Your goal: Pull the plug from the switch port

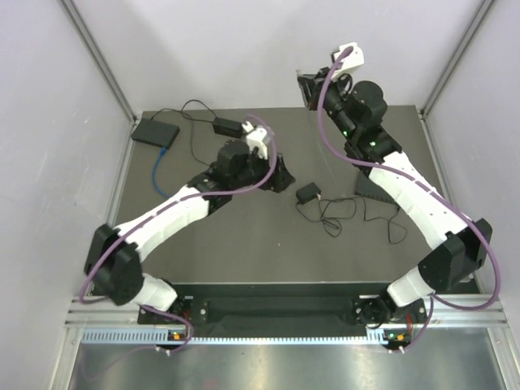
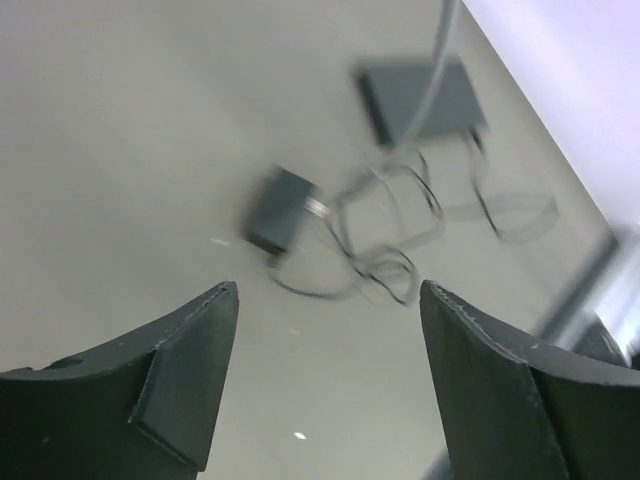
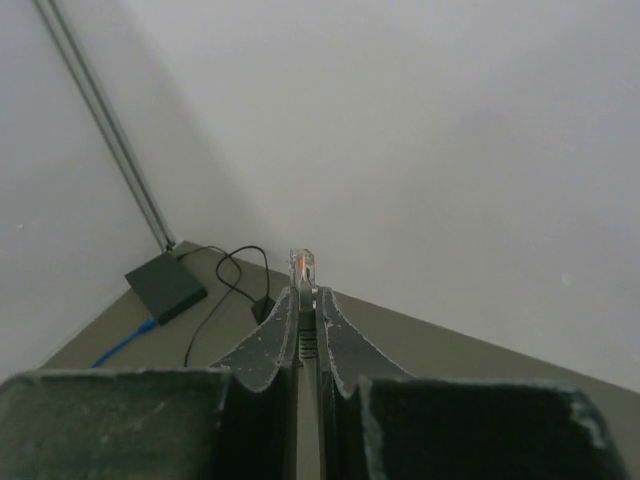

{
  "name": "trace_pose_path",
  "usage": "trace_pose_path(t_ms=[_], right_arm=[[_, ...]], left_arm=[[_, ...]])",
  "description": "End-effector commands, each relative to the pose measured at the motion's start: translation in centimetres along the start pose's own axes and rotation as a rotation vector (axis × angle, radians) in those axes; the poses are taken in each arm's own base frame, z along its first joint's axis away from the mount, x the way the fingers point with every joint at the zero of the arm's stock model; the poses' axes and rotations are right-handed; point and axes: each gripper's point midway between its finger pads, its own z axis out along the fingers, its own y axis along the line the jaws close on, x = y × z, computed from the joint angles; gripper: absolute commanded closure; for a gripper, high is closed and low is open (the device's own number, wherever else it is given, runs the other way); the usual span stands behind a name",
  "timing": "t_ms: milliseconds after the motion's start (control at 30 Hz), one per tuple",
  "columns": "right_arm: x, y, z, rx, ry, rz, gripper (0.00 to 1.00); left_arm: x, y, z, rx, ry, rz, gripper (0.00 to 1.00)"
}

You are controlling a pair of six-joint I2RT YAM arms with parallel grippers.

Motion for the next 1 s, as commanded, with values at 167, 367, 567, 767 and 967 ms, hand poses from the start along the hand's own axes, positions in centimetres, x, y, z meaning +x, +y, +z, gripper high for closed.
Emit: trace_pose_path(t_ms=[167, 367, 567, 767, 967], right_arm=[[-8.2, -3.4, -5.7, 0.182, -0.150, 0.245, 1.00], [-9.6, -5.8, -8.7, 0.141, -0.166, 0.397, 1.00], [-10.3, -5.7, -10.0, 0.061, -0.170, 0.449, 1.00], [-11.0, -5.3, -10.4, 0.013, -0.177, 0.458, 1.00], [-11.7, -5.3, -10.9, -0.016, -0.196, 0.479, 1.00]], left_arm=[[6.0, -5.2, 6.5, 0.350, 0.077, 0.028, 0.17], [7.6, -6.4, 9.8, 0.410, 0.046, 0.160, 0.16], [9.0, -6.5, 12.4, 0.466, -0.044, 0.330, 0.15], [11.8, -8.0, 15.2, 0.567, 0.012, 0.408, 0.14], [14.8, -8.4, 17.5, 0.543, 0.066, 0.496, 0.20]])
